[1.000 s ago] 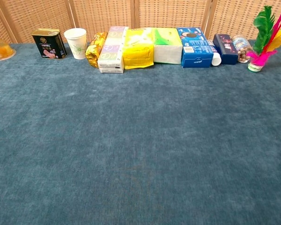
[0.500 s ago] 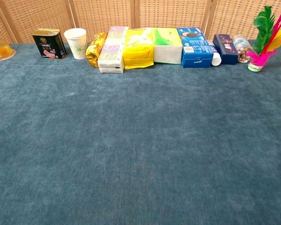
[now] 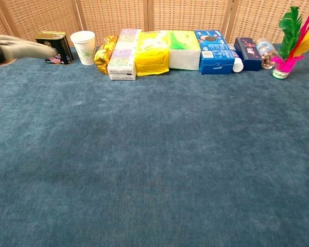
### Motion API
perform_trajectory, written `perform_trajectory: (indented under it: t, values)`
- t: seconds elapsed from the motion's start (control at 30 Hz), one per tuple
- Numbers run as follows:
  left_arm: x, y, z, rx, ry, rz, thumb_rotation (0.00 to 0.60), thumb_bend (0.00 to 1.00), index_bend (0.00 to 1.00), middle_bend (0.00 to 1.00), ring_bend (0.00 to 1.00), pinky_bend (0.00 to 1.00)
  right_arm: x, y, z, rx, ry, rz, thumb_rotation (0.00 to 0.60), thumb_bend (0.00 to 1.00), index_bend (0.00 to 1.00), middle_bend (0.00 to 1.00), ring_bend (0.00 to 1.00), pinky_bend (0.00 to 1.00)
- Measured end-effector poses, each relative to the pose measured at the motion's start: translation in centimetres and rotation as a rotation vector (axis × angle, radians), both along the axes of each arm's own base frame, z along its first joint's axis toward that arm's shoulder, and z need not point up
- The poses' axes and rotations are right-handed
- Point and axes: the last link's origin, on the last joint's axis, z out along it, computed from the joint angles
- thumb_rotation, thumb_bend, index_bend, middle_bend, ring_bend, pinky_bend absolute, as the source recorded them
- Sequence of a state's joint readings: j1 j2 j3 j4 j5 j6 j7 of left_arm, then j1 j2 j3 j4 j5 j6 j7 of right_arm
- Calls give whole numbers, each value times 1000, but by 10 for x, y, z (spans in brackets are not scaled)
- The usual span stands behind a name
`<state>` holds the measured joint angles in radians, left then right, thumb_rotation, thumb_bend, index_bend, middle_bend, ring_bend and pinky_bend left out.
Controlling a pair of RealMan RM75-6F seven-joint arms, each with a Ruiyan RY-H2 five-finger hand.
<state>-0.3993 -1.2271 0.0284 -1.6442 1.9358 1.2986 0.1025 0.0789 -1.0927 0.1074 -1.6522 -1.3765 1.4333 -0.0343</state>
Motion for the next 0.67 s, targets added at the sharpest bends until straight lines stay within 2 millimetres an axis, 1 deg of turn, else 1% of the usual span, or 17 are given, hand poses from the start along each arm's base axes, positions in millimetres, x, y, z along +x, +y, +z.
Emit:
perform_trajectory:
  t: [0.07,0.17,0.27,0.4,0.53,0.67]
  values:
    - [18,-1,-14,-42,13,-87,0,0,0,0,0,0,0,0,1,-4,-2,-3,600,0,0,0,0,0]
    - [39,-6,-32,-96,19,-206,0,0,0,0,0,0,-1,-1,2,-7,-4,-6,600,0,0,0,0,0]
    - [53,-11,-49,-157,30,-318,0,0,0,0,0,0,-2,-1,3,-10,-7,-11,600,0,0,0,0,0]
    - [58,-14,-63,-225,37,-400,0,0,0,0,0,0,-4,-2,4,-13,-11,-17,600,0,0,0,0,0]
    - [60,-13,-67,-267,21,-473,0,0,0,0,0,0,-5,-3,4,-12,-11,-27,600,0,0,0,0,0]
    - [61,-7,-70,-283,11,-549,0,0,0,0,0,0,-5,-4,3,-11,-11,-26,600,0,0,0,0,0]
